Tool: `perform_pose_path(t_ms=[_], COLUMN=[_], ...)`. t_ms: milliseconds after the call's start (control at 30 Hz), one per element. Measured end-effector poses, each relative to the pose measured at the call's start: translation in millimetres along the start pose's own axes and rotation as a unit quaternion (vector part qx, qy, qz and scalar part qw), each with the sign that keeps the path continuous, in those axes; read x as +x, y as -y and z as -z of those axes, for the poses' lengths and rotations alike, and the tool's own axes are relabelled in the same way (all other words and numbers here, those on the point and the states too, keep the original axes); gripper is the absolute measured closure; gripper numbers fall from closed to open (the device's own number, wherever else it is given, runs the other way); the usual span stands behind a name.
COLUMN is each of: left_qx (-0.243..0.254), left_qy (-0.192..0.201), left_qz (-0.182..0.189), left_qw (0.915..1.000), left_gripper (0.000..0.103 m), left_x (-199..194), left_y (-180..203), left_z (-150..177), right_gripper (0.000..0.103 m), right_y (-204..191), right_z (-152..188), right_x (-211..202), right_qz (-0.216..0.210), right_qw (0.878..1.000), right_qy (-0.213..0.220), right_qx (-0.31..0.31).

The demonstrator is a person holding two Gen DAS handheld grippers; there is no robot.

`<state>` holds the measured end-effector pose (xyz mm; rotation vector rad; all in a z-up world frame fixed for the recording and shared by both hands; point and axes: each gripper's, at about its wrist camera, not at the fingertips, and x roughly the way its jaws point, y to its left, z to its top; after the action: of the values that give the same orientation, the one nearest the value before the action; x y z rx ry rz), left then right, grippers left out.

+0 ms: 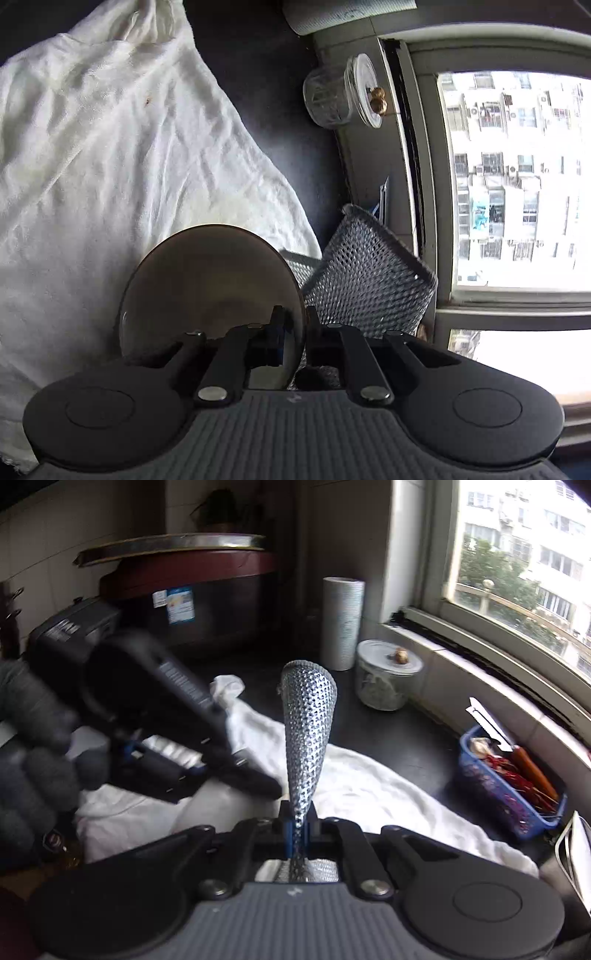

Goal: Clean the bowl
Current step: 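Tilt the bowl up with the left gripper while the right gripper brings the pad to its outside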

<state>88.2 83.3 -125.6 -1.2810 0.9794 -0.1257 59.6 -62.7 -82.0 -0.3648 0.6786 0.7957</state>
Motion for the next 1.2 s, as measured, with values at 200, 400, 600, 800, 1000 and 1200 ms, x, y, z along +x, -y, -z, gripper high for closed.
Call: perform_pose_path(t_ms=[200, 400, 600, 800, 1000, 1200], left_qx=[-0.051, 0.056, 0.169, 0.365, 0.554, 0.598], left_qy=[0.023, -0.019, -0.057, -0.101, -0.163, -0.181], left_qz=[0.028, -0.002, -0.022, -0.052, -0.072, -0.077], left_qw=[0.9980, 0.9983, 0.9837, 0.9239, 0.8134, 0.7769], left_gripper=[0.088, 0.082, 0.063, 0.062, 0.062, 0.077], left_x=[2.4, 1.5, -11.9, -30.6, -24.8, -16.1], left_y=[-11.6, 8.0, 25.5, 49.1, 67.5, 62.1], left_z=[-14.0, -27.3, -39.6, -30.9, 8.1, 22.9], right_gripper=[0.097, 0.097, 0.097, 0.097, 0.097, 0.097], right_y=[-16.7, -21.4, -12.3, -8.8, -9.7, -20.5], right_z=[-1.6, -1.3, -2.3, -2.6, -3.7, 2.0], right_x=[9.2, 18.5, 26.1, 28.8, 29.1, 34.2], right_qz=[0.006, 0.014, 0.005, 0.007, 0.007, 0.015], right_qw=[0.998, 0.995, 0.994, 0.990, 0.982, 0.966], right_qy=[-0.008, -0.024, -0.028, -0.030, -0.038, -0.046], right_qx=[-0.055, -0.097, -0.103, -0.138, -0.184, -0.255])
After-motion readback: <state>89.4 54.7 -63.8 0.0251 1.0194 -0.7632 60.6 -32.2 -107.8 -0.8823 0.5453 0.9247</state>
